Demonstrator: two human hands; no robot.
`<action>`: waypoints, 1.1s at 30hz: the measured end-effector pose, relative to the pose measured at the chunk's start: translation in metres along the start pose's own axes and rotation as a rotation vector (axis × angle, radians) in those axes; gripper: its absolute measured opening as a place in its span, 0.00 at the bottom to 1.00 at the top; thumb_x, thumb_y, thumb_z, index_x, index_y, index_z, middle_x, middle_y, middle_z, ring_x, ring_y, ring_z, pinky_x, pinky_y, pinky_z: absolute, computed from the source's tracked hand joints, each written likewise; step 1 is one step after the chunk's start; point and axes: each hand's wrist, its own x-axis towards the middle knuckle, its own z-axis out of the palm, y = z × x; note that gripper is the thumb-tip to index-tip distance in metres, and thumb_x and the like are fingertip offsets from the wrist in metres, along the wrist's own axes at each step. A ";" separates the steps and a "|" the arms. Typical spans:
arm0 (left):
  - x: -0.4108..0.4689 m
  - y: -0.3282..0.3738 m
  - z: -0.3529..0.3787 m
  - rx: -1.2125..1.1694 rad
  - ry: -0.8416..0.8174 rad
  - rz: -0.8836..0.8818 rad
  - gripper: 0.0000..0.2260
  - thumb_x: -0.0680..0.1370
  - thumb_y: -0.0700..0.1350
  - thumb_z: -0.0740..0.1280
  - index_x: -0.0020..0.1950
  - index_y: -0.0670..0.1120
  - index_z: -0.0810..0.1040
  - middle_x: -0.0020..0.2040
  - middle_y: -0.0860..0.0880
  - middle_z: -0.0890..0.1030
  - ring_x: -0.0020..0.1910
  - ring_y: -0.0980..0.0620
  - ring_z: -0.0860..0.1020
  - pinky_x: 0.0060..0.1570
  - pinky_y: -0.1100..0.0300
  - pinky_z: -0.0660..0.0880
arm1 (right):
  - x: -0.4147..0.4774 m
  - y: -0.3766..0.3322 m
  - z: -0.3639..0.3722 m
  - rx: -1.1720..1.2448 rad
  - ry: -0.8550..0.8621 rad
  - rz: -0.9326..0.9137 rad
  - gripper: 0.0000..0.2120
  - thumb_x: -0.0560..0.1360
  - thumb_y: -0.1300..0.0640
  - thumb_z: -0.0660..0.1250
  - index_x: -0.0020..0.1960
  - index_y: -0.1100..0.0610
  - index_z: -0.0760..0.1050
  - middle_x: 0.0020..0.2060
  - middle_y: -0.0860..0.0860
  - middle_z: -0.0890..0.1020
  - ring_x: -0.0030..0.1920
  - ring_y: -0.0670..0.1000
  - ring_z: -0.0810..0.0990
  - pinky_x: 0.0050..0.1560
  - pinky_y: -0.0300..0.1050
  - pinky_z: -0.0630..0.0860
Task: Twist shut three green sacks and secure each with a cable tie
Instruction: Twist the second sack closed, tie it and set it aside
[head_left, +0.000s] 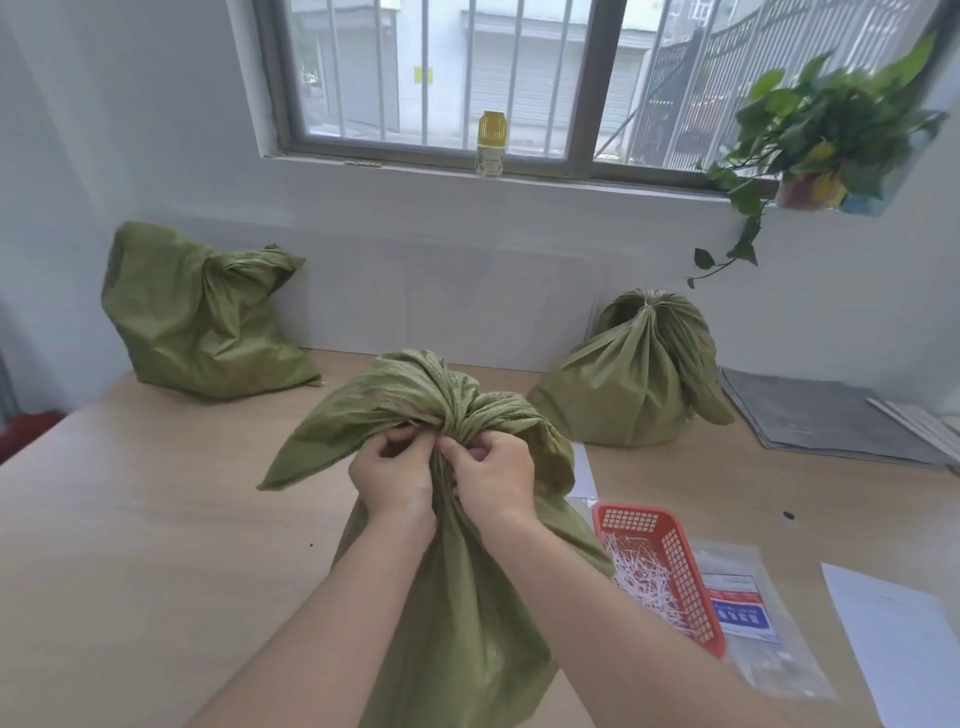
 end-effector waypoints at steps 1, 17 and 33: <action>0.001 0.000 -0.003 0.108 -0.021 0.110 0.12 0.72 0.34 0.77 0.34 0.45 0.78 0.33 0.49 0.82 0.33 0.53 0.78 0.45 0.53 0.79 | 0.001 -0.003 0.001 -0.006 0.029 0.000 0.18 0.73 0.49 0.77 0.30 0.55 0.74 0.27 0.48 0.80 0.34 0.58 0.83 0.44 0.56 0.82; 0.040 0.030 -0.048 0.763 -0.720 1.216 0.07 0.78 0.34 0.70 0.53 0.37 0.87 0.52 0.46 0.86 0.52 0.53 0.83 0.59 0.62 0.77 | 0.009 -0.022 -0.009 0.084 0.093 0.002 0.13 0.70 0.56 0.81 0.44 0.57 0.77 0.32 0.51 0.86 0.28 0.49 0.85 0.37 0.48 0.85; 0.064 0.056 -0.049 0.885 -0.854 1.214 0.12 0.82 0.44 0.66 0.59 0.44 0.87 0.43 0.51 0.77 0.39 0.53 0.76 0.41 0.58 0.76 | 0.003 -0.009 -0.008 0.141 -0.054 -0.341 0.05 0.74 0.61 0.78 0.49 0.54 0.88 0.42 0.45 0.89 0.45 0.45 0.87 0.54 0.45 0.83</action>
